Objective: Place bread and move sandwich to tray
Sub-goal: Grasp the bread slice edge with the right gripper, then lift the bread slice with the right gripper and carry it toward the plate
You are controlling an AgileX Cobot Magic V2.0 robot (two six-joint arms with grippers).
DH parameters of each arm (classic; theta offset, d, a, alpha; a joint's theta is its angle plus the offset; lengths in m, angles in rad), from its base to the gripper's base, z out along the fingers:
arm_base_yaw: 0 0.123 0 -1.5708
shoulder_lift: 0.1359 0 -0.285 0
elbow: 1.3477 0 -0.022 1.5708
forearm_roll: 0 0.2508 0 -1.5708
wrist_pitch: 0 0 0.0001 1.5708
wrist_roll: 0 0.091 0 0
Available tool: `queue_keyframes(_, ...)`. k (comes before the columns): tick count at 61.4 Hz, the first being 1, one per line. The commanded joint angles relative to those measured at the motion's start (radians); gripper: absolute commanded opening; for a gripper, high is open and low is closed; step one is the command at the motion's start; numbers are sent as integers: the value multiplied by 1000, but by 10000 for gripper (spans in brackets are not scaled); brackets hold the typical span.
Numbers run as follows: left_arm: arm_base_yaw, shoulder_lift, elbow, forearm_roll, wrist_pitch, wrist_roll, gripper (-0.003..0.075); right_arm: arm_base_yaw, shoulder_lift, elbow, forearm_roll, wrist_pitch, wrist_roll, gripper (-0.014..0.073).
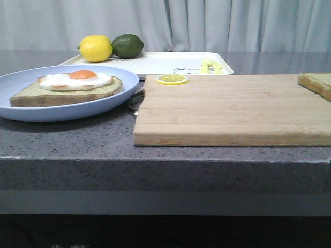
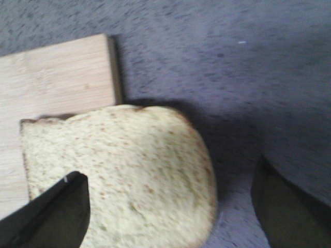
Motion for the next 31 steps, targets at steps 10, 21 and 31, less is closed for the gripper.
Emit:
queue_keyframes(10, -2, 6, -39, 0, -81, -11, 659, -10, 75, -37, 88, -27, -90, 640)
queue_keyframes(21, -2, 6, -39, 0, -81, -11, 659, -10, 112, -37, 90, -25, -99, 640)
queue_keyframes(31, -2, 6, -39, 0, -81, -11, 659, -10, 139, -37, 135, -2, -124, 640)
